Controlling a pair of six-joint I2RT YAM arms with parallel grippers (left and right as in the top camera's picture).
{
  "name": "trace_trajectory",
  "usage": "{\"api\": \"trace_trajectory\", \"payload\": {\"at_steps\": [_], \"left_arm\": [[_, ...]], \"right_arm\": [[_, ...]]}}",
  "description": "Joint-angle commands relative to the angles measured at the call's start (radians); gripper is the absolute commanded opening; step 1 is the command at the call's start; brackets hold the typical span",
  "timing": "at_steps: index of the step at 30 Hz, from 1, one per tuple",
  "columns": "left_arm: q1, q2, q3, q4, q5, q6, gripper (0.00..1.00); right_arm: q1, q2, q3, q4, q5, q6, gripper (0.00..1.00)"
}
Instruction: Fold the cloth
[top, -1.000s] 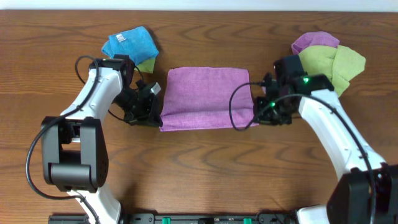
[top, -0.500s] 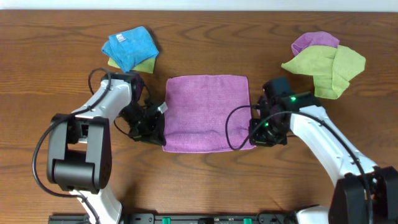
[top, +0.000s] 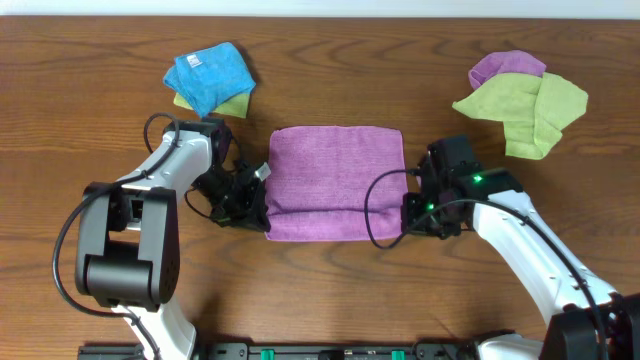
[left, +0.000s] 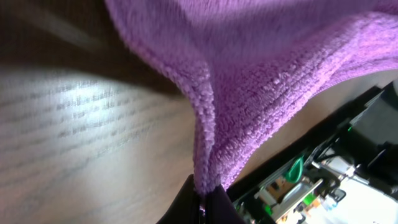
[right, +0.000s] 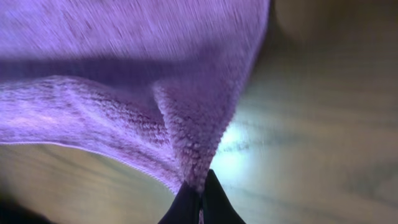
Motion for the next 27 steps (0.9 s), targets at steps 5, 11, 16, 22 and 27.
{"api": "trace_trajectory", "payload": {"at_steps": [5,11,16,22,27], "left_arm": [[0.002,-0.006,0.016,0.064,0.045,-0.106,0.06],[0.002,-0.006,0.077,0.165,0.040,-0.191,0.06],[0.002,-0.006,0.120,0.211,0.018,-0.225,0.06],[0.002,-0.006,0.139,0.286,0.003,-0.280,0.06],[0.003,-0.006,0.139,0.383,0.003,-0.325,0.06]], "right_arm": [[0.010,-0.014,-0.001,0.101,0.082,0.013,0.01],[0.009,-0.012,-0.001,0.190,0.124,0.014,0.01],[0.009,-0.011,-0.001,0.240,0.153,0.013,0.01],[0.004,-0.011,-0.001,0.307,0.183,0.013,0.01],[-0.010,0.005,-0.001,0.371,0.189,0.005,0.01]]}}
